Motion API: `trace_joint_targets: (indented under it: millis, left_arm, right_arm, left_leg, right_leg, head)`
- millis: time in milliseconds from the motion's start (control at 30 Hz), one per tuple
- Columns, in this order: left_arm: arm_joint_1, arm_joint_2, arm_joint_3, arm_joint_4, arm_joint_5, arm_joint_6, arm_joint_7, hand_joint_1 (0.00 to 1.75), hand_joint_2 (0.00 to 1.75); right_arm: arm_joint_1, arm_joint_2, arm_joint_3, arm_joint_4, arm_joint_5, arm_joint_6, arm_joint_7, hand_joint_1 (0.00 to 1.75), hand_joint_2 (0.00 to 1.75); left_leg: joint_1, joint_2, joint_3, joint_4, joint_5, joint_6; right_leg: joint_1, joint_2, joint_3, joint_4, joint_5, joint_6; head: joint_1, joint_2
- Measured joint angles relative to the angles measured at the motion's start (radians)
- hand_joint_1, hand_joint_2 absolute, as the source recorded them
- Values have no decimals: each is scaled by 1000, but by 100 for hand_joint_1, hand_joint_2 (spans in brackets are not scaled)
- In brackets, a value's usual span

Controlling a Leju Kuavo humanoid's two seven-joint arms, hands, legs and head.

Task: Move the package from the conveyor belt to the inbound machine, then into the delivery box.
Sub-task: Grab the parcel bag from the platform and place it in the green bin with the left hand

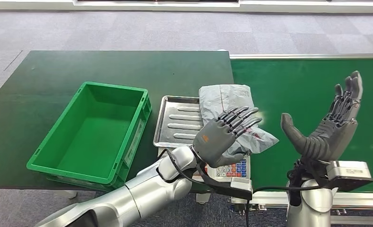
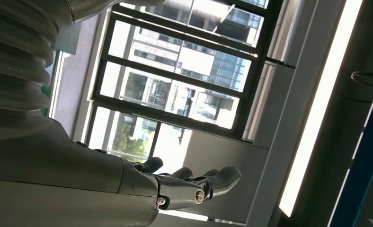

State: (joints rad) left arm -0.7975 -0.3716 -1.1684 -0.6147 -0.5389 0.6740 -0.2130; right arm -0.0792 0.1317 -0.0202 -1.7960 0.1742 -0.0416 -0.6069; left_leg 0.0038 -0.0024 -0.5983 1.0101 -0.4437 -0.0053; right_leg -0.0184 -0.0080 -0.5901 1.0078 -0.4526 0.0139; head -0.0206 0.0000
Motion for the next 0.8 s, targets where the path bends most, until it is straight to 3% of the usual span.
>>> trace_joint_targets:
  millis: [267,600,800]
  left_arm:
    - [-14,0,-64,2,-122,-197,308,0,175]
    - [-32,0,-107,11,-172,-338,450,0,175]
    - [-39,1,-128,25,-173,-419,485,4,175]
  right_arm:
    - [9,0,0,-2,2,7,-3,0,175]
    - [9,0,0,-2,-1,18,-6,0,175]
    - [8,0,0,-2,-12,21,-7,0,175]
  left_leg:
    - [0,0,0,0,0,0]
    - [0,0,0,0,0,0]
    - [0,0,0,0,0,0]
  right_leg:
    - [0,0,0,0,0,0]
    - [0,0,0,0,0,0]
    - [0,0,0,0,0,0]
  head:
    - [0,0]
    - [0,0]
    - [0,0]
